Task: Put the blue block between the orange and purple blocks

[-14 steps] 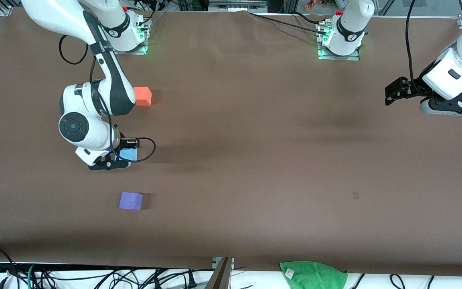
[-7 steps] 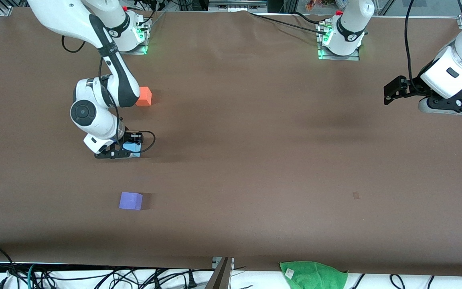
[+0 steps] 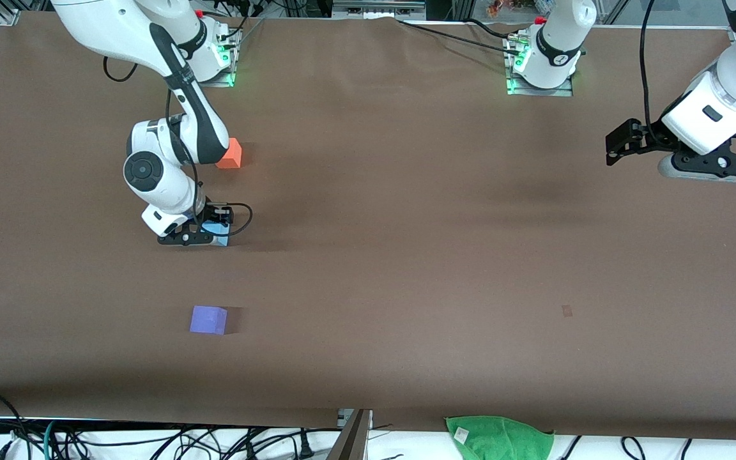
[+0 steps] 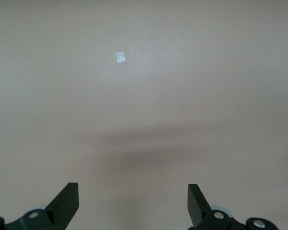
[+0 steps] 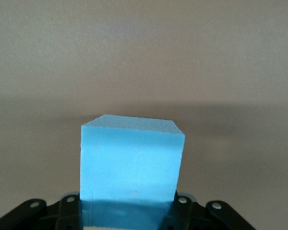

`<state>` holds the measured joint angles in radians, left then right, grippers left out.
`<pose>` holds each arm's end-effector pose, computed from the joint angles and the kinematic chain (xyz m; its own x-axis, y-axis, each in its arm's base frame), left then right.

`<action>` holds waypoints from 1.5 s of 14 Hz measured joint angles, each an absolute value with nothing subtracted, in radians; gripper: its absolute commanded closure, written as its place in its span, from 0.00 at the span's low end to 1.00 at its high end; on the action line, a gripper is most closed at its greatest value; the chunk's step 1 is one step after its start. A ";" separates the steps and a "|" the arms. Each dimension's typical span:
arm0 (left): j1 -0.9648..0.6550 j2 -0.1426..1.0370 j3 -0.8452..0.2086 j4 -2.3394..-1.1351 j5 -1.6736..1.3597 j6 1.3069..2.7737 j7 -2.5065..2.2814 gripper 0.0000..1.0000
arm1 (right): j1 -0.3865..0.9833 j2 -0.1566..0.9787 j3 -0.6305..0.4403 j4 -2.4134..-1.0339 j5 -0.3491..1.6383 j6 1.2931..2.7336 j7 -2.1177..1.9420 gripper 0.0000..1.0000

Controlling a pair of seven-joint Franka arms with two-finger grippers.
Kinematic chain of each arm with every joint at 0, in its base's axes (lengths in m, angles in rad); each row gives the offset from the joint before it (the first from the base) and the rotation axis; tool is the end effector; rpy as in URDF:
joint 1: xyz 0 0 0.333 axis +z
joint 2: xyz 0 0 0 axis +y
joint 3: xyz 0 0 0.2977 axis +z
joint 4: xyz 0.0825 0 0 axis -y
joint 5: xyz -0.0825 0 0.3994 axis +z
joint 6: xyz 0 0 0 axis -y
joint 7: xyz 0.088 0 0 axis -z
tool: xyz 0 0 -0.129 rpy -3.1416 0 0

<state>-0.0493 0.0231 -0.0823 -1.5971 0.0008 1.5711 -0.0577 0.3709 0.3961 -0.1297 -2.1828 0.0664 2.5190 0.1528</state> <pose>0.5690 -0.0748 0.5583 0.9961 -0.0737 -0.0490 -0.0739 -0.9973 -0.0017 0.5393 0.1292 0.1499 0.9978 0.0412 -0.0523 0.0425 -0.9988 0.0225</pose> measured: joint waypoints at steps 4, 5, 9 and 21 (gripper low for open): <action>-0.049 0.023 -0.082 -1.597 0.001 1.571 -0.058 0.00 | 0.373 0.396 -0.126 -2.185 0.066 2.527 0.153 0.02; -0.049 0.023 -0.082 -1.597 0.001 1.571 -0.058 0.00 | 0.374 0.394 -0.124 -2.178 0.066 2.528 0.152 0.02; -0.049 0.023 -0.082 -1.597 0.001 1.571 -0.058 0.00 | 0.376 0.356 -0.123 -2.051 0.066 2.339 0.147 0.01; -0.049 0.019 -0.082 -1.597 0.001 1.571 -0.058 0.00 | 0.365 0.324 -0.291 -1.462 0.032 1.559 -0.198 0.01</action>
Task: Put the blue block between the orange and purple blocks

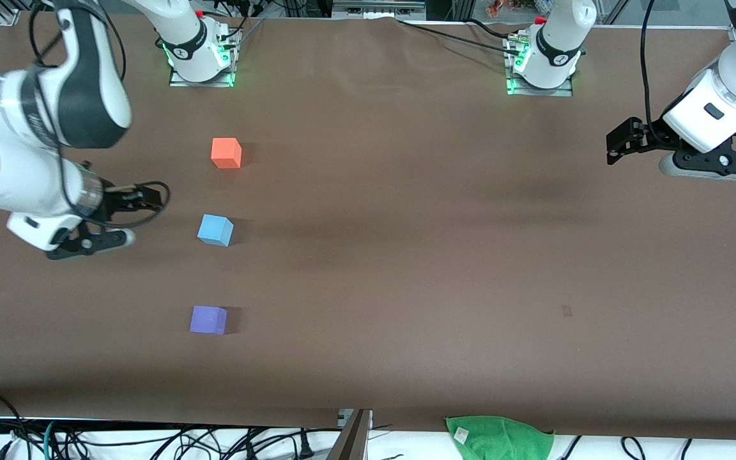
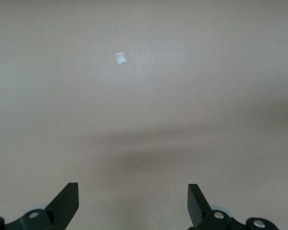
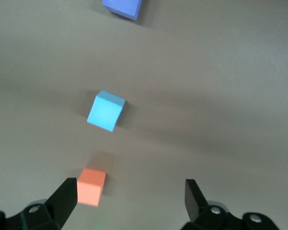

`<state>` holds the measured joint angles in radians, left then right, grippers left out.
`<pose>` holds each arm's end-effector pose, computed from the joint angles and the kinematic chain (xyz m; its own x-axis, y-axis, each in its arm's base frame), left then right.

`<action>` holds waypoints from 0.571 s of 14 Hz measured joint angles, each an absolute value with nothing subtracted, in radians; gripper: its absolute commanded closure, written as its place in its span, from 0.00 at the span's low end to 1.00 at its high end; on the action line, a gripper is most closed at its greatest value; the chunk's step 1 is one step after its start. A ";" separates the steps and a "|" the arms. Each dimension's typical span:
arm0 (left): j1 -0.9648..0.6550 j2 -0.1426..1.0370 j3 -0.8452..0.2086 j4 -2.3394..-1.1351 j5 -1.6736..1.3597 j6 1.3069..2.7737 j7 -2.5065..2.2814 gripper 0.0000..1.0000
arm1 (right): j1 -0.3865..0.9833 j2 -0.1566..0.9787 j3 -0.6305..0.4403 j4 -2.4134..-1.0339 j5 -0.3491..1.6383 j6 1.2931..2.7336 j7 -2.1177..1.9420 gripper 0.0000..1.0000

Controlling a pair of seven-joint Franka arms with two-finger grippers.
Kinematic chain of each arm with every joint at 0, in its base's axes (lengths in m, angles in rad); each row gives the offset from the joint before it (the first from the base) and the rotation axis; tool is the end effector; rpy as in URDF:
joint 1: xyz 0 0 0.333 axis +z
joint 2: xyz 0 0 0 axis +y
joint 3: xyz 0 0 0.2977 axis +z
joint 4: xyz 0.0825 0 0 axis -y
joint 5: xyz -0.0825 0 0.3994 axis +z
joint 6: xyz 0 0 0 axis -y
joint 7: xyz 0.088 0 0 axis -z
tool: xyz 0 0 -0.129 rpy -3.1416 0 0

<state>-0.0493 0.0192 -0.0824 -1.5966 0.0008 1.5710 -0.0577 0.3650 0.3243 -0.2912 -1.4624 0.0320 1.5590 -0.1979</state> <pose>0.5681 -0.0748 0.5607 0.9963 -0.0739 -0.0447 -0.0740 -0.9973 -0.0018 0.6323 0.0705 0.4457 0.9398 0.2613 -0.2201 0.2716 -0.9623 0.0173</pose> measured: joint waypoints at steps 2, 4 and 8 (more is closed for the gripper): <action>-0.049 0.019 -0.082 -1.597 0.001 1.571 -0.058 0.00 | 0.365 0.324 -0.310 -1.395 0.031 1.458 -0.215 0.01; -0.049 0.019 -0.082 -1.597 0.001 1.571 -0.058 0.00 | 0.365 0.324 -0.322 -1.351 0.031 1.367 -0.215 0.01; -0.049 0.019 -0.082 -1.597 0.001 1.571 -0.058 0.00 | 0.360 0.306 -0.332 -1.320 0.030 1.263 -0.215 0.01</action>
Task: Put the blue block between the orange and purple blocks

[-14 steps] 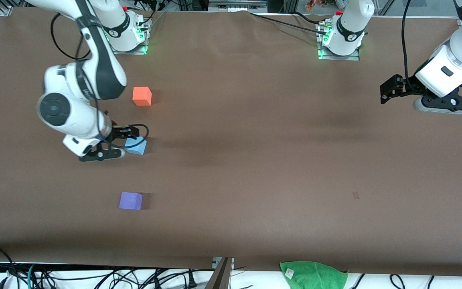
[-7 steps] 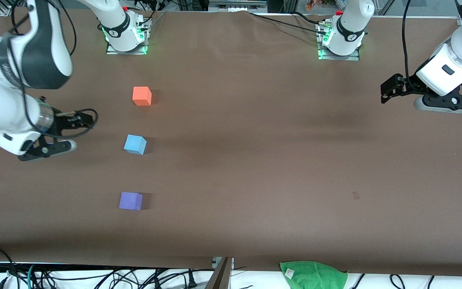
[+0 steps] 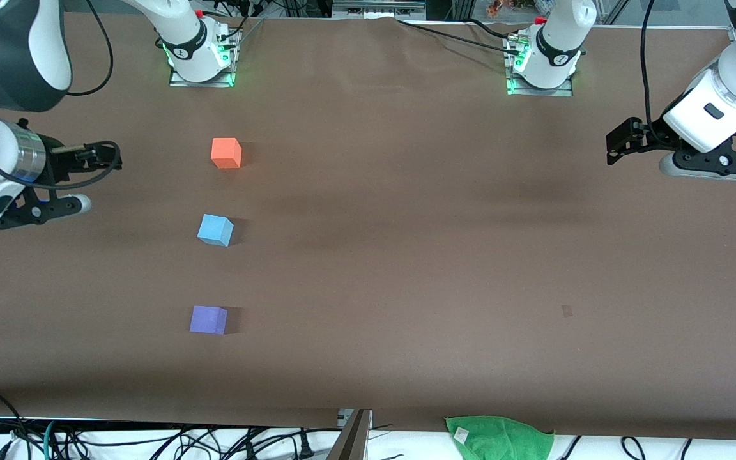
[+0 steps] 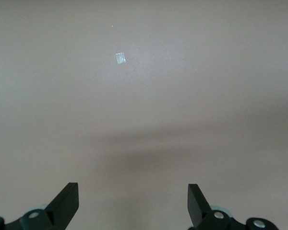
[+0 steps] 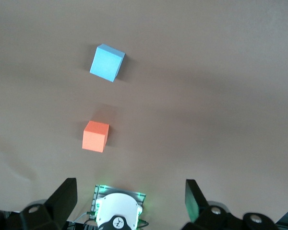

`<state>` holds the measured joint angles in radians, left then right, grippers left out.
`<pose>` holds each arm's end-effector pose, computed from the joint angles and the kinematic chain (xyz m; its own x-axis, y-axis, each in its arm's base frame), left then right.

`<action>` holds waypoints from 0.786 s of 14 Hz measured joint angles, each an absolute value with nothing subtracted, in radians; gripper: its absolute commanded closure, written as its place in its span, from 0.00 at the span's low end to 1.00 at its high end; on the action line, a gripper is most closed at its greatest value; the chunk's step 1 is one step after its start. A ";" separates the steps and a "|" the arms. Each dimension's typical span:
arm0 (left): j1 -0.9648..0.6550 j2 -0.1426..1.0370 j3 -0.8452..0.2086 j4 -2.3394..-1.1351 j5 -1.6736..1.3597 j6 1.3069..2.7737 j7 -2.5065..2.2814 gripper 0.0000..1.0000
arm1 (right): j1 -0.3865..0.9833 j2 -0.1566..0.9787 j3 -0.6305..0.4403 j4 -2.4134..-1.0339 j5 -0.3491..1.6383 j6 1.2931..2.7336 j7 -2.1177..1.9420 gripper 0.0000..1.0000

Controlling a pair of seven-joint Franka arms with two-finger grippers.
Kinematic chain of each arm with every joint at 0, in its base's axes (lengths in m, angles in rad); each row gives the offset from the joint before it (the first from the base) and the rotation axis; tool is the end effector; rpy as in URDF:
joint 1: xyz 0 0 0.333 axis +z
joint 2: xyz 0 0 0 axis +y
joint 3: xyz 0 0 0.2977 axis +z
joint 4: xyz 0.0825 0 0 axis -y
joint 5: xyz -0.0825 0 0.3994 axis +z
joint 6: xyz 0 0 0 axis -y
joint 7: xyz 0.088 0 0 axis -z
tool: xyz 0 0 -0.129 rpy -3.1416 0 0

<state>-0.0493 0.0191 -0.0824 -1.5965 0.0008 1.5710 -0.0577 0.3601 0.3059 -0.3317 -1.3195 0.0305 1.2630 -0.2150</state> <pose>0.5681 -0.0748 0.5608 0.9963 -0.0739 -0.0445 -0.0740 -0.9973 -0.0018 0.6040 0.0478 0.5091 0.9102 0.2284 -0.3455 0.2412 -0.9705 -0.0062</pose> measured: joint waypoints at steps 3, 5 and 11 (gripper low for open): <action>-0.049 0.019 -0.082 -1.596 0.001 1.571 -0.058 0.00 | 0.318 0.263 -0.317 -1.327 0.032 1.244 -0.217 0.01; -0.049 0.019 -0.082 -1.596 0.001 1.571 -0.058 0.00 | 0.262 0.229 -0.239 -1.341 0.026 1.245 -0.218 0.01; -0.049 0.019 -0.082 -1.596 0.001 1.571 -0.058 0.00 | 0.097 0.150 -0.020 -1.385 -0.028 1.322 -0.191 0.01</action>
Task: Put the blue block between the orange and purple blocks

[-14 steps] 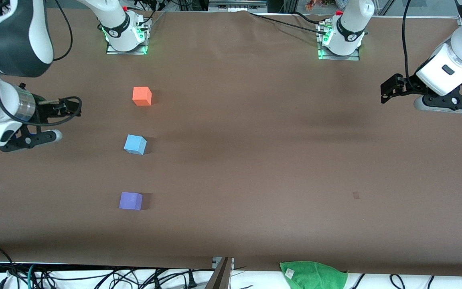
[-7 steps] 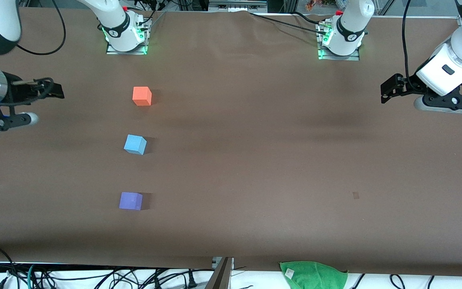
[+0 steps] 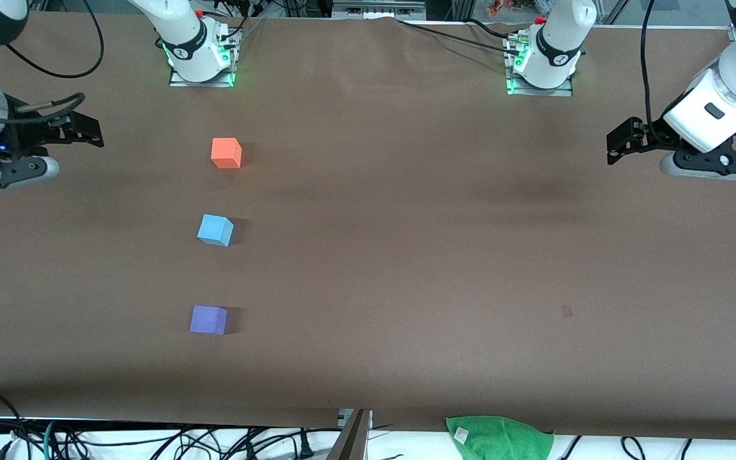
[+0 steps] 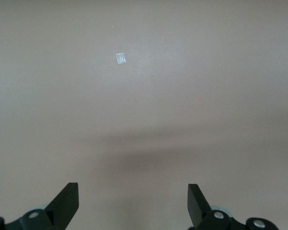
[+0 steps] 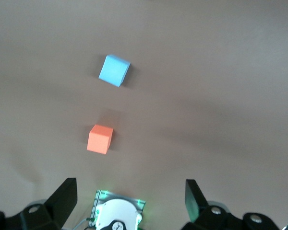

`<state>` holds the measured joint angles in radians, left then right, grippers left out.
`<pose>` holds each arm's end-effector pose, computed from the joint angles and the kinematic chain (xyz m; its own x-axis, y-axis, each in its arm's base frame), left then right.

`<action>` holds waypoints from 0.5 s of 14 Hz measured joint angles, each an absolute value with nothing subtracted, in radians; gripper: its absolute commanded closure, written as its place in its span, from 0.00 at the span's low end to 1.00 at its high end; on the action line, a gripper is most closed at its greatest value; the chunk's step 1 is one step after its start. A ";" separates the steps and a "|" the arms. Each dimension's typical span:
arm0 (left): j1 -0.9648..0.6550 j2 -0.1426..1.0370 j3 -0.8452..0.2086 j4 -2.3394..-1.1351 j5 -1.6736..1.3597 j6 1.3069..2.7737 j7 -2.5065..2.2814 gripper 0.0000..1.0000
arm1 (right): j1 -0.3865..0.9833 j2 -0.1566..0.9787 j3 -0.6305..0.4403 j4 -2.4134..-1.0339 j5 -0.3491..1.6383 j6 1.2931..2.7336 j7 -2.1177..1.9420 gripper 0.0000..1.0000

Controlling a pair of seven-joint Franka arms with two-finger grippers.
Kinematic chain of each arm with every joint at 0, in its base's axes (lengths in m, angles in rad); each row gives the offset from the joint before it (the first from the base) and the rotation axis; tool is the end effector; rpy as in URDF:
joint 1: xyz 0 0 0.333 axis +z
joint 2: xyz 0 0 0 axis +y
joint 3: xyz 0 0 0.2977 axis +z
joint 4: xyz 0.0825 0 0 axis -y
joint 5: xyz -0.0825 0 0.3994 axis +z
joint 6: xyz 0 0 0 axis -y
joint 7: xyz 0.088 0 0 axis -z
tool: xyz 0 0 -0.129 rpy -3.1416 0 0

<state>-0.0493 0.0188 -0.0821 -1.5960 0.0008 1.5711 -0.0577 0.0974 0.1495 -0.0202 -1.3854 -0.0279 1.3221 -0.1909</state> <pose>0.5681 -0.0746 0.5613 0.9963 -0.0736 -0.0436 -0.0737 -0.9973 -0.0018 0.5794 0.0416 0.5673 0.9429 0.2560 -0.2131 0.2599 -0.9656 -0.0097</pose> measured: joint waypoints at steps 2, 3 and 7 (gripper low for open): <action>-0.049 0.019 -0.082 -1.596 0.001 1.571 -0.058 0.00 | 0.076 0.099 -0.017 -1.396 -0.033 1.346 -0.190 0.01; -0.049 0.019 -0.082 -1.596 0.001 1.571 -0.058 0.00 | 0.062 0.075 -0.017 -1.408 -0.033 1.356 -0.190 0.01; -0.049 0.019 -0.082 -1.596 0.001 1.571 -0.058 0.00 | 0.027 0.027 -0.004 -1.486 -0.033 1.408 -0.210 0.01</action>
